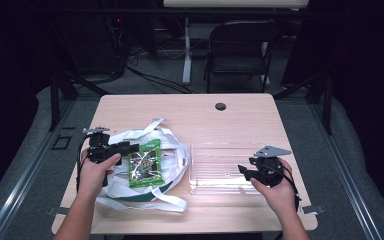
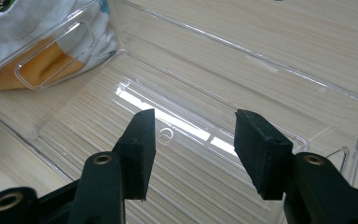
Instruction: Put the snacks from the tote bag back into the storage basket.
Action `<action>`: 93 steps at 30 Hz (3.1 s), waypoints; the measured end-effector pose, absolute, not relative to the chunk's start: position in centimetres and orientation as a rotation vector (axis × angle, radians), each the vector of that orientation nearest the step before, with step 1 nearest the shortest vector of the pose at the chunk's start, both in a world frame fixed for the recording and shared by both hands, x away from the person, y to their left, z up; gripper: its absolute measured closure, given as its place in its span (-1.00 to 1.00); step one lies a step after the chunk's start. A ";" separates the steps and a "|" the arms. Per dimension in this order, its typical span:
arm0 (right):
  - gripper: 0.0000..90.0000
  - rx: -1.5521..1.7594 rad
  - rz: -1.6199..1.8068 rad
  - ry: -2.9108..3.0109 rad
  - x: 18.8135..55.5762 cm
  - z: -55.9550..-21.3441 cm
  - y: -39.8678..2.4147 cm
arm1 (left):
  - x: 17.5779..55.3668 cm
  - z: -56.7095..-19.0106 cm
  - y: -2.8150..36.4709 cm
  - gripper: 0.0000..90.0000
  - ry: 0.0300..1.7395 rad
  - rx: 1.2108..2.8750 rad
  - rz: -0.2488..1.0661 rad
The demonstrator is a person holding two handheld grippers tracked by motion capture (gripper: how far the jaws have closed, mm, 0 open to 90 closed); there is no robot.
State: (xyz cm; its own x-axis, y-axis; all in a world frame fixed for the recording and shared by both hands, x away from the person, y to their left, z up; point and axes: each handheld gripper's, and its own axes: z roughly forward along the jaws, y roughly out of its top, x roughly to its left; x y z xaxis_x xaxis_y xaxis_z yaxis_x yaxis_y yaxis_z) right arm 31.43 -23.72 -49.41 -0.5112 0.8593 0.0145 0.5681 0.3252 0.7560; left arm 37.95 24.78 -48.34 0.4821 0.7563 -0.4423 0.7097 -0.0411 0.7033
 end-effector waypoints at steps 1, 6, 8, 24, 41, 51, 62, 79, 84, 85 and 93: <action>0.08 1.264 1.019 2.206 31.4 -49.4 -23.7 | 37.9 -48.3 24.8 -0.03 1.245 1.767 0.061; 0.08 1.268 1.027 2.206 31.4 -49.4 -23.6 | 37.9 -48.3 24.7 -0.04 1.271 1.770 0.042; 0.07 1.265 1.029 2.207 31.4 -49.4 -23.5 | 37.8 -48.5 24.4 -0.05 1.284 1.778 0.042; 0.01 1.277 1.061 2.213 32.1 -49.3 -23.3 | 37.5 -50.0 24.3 -0.20 1.373 1.798 0.006; 0.01 1.258 1.050 2.235 32.2 -49.4 -22.9 | 38.1 -51.5 24.9 -0.28 1.444 1.788 -0.044; 0.01 1.264 1.045 2.222 31.5 -49.3 -23.2 | 39.4 -53.0 24.3 -0.28 1.470 1.792 -0.118; 0.00 1.271 1.045 2.211 30.9 -49.4 -23.4 | 40.0 -53.7 23.4 -0.26 1.468 1.802 -0.168; 0.00 1.274 1.053 2.200 31.0 -49.4 -23.6 | 39.3 -52.0 22.3 -0.03 1.312 1.834 -0.185; 0.00 1.277 1.058 2.197 31.0 -49.4 -23.6 | 38.9 -51.0 21.9 0.08 1.225 1.861 -0.172; 0.00 1.277 1.058 2.197 31.0 -49.4 -23.6 | 38.9 -51.0 21.9 0.10 1.225 1.861 -0.172; 0.00 1.277 1.055 2.199 31.0 -49.5 -23.6 | 38.8 -50.5 22.0 0.23 1.167 1.912 -0.192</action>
State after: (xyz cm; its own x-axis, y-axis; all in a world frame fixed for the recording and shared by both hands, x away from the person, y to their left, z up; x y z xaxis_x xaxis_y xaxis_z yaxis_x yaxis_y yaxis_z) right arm 31.05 -23.62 -49.46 -0.5113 0.8585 0.0396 0.5679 0.3029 0.7653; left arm 38.75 22.02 -50.51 0.5500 0.6516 -0.5225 0.7845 -0.1884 0.5908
